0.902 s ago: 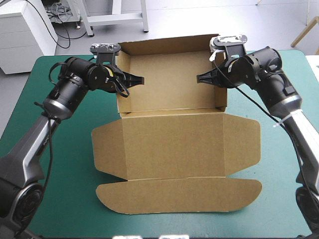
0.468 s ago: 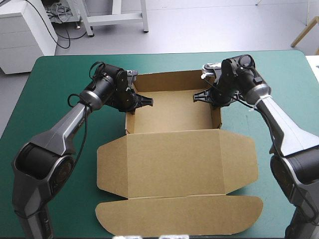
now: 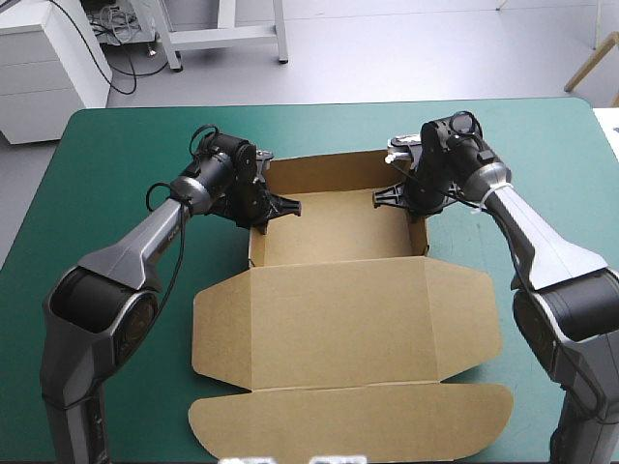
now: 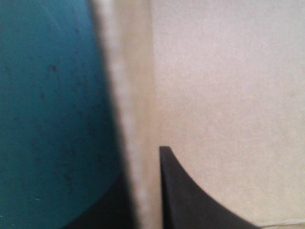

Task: Fold the box

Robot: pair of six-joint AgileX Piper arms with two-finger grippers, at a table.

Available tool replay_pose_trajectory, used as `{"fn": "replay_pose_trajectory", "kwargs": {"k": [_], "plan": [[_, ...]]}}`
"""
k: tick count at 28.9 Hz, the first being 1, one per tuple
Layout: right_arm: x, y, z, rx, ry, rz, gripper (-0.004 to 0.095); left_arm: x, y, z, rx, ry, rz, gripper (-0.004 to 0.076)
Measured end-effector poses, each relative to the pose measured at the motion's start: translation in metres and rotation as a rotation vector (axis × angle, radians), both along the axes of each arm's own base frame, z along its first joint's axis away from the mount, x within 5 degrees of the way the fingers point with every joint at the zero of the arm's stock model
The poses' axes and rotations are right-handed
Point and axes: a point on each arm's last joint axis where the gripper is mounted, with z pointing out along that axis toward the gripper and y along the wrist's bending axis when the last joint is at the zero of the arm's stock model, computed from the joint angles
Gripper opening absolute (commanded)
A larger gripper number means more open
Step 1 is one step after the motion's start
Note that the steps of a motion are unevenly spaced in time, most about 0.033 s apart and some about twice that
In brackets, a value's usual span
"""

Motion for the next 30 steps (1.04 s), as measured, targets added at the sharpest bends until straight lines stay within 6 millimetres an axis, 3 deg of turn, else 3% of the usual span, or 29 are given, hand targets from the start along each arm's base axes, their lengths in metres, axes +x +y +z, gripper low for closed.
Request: {"fn": "replay_pose_trajectory", "kwargs": {"k": [3, 7, 10, 16, 21, 26, 27, 30], "plan": [[0.0, 0.0, 0.0, -0.005, -0.004, 0.025, 0.0276, 0.0, 0.001, 0.0, 0.005, 0.0, -0.008, 0.0225], [0.0, 0.003, 0.0, 0.011, -0.01, 0.049, 0.0697, 0.0, -0.001, -0.001, 0.01, -0.001, -0.033, 0.0459], [0.0, 0.003, 0.0, 0.011, -0.013, 0.055, 0.0896, 0.0, -0.001, -0.003, 0.008, 0.006, -0.037, 0.0532], [0.0, 0.003, 0.0, 0.009, -0.013, 0.056, 0.0905, 0.001, 0.001, -0.001, 0.034, 0.004, -0.043, 0.0532], [0.002, 0.001, 0.003, -0.006, -0.028, 0.057, 0.0902, 0.007, -0.002, 0.015, 0.012, -0.047, -0.043, 0.0531], [0.006, 0.002, 0.024, 0.008, -0.102, 0.057, 0.0902, 0.018, -0.002, 0.055, 0.006, -0.201, -0.044, 0.0531], [0.005, 0.002, 0.037, 0.02, -0.14, 0.056, 0.0902, 0.021, -0.003, 0.073, -0.011, -0.261, -0.044, 0.0531], [-0.002, -0.002, 0.059, 0.028, -0.197, 0.055, 0.0901, 0.019, -0.002, 0.099, -0.049, -0.332, -0.045, 0.053]]}}
